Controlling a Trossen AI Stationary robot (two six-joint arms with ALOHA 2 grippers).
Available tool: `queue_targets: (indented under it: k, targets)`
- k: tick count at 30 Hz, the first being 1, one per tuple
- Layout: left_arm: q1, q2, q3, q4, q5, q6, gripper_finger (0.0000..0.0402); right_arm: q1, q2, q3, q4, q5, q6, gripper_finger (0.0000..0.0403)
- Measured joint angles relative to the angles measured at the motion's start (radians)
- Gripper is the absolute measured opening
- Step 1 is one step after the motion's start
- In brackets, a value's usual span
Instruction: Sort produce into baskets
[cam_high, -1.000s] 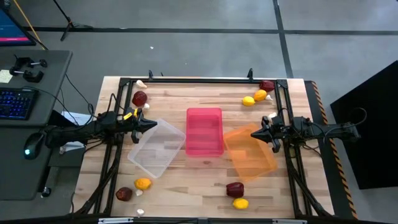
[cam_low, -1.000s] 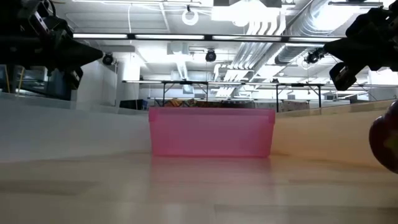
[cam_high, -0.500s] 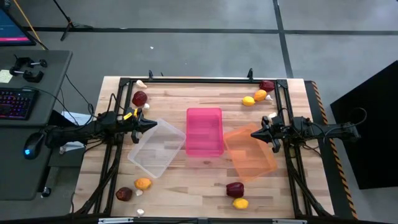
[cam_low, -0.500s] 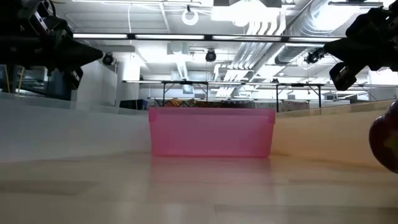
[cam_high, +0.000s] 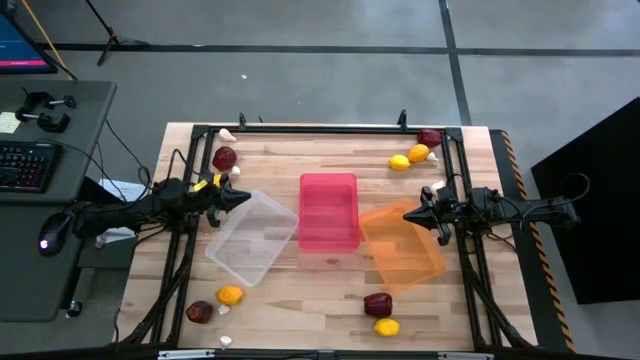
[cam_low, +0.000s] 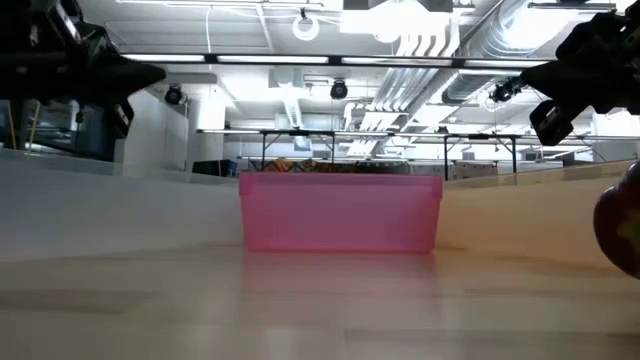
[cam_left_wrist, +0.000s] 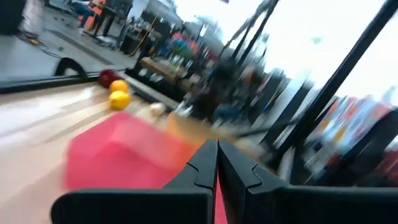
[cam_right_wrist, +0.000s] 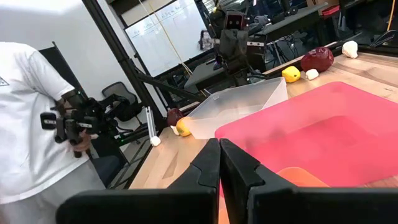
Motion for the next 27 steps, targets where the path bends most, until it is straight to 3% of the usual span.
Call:
queue_targets:
  k: [4,7,9,13,16,18,22,27]
  targets:
    - [0.000,0.002,0.000,0.147,-0.048,-0.163,0.0000,0.000,0.000,0.000,0.000,0.000,0.000,0.0000]
    - [0.000,0.025,0.000,0.311,-0.220,-0.235,0.0000,0.000,0.000,0.000,0.000,0.000,0.000,0.0000]
    - [0.000,0.072,0.028,0.350,-0.312,-0.220,0.0000,0.000,0.000,0.000,0.000,0.000,0.000,0.0000]
    - [0.002,0.266,0.196,0.269,-0.374,-0.060,0.0001,0.000,0.000,0.000,0.000,0.000,0.000,0.0000]
    - [0.028,0.469,0.400,0.020,-0.419,0.088,0.0010,0.000,0.000,0.000,0.000,0.000,0.000,0.0000]
    - [0.066,0.594,0.571,-0.260,-0.474,0.105,0.0025,0.000,0.000,0.000,0.000,0.000,0.000,0.0000]
    - [0.172,0.826,0.898,-0.852,-0.486,0.097,0.0074,0.000,0.000,0.000,0.000,0.000,0.000,0.0000]
    - [0.319,1.052,1.091,-1.296,-0.430,0.064,0.0155,0.000,0.000,0.000,0.000,0.000,0.000,0.0000]
